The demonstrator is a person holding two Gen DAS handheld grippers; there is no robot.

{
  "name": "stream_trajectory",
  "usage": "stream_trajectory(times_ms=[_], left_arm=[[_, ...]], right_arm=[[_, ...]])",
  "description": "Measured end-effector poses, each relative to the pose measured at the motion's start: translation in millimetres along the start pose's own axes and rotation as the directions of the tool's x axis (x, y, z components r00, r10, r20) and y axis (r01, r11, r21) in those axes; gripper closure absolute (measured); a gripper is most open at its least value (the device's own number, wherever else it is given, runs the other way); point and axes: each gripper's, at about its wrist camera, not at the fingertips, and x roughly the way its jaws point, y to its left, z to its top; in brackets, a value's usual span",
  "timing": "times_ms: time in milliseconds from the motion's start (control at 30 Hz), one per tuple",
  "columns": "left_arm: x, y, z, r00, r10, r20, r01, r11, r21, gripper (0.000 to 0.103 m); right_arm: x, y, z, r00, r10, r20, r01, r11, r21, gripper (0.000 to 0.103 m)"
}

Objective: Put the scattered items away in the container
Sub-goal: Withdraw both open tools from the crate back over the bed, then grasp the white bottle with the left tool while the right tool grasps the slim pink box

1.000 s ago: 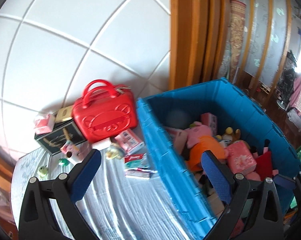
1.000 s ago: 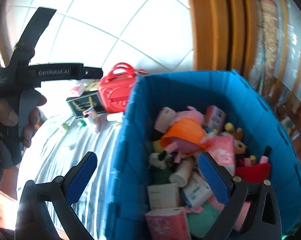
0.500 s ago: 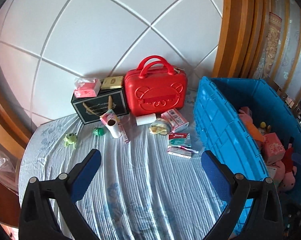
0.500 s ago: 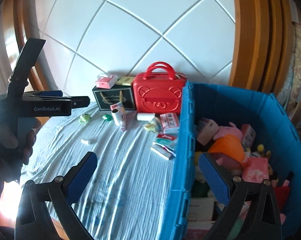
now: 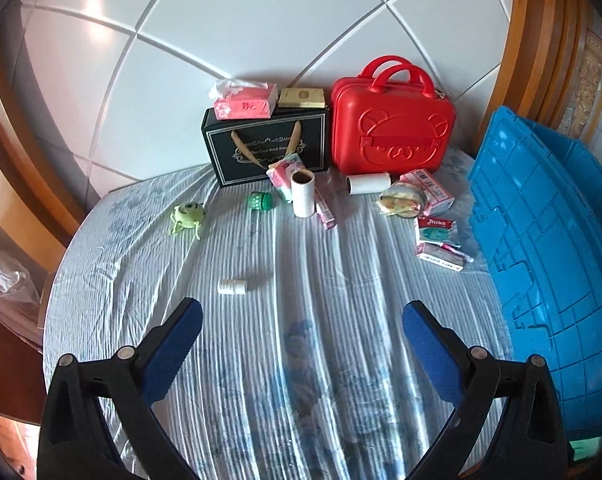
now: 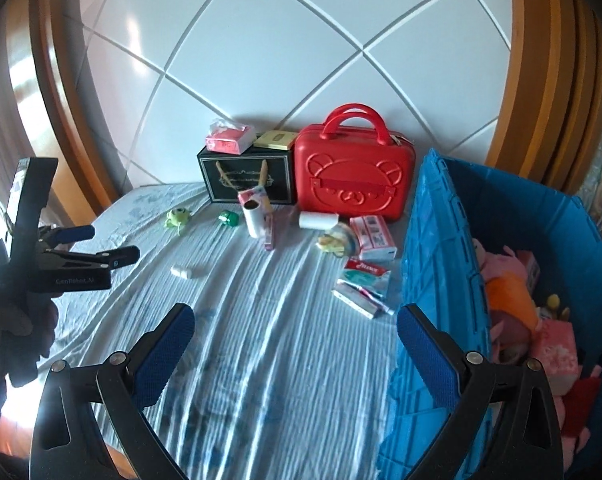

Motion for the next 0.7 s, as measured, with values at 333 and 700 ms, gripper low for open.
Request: stream_trajectory(times_ms=[333, 700], left_arm=[[97, 76, -32, 0.999, -0.042, -0.025, 0.040, 0.998, -0.057, 0.002], [227, 121, -46, 0.997, -0.074, -0.040, 0.070, 0.993, -0.090, 0.013]], right_arm=[[71, 36, 2, 0.996, -0.036, -0.079, 0.036, 0.999, -0.004, 0.000], [185, 47, -11, 0.983, -0.069, -0.170, 0.064, 0.997, -0.031, 0.000]])
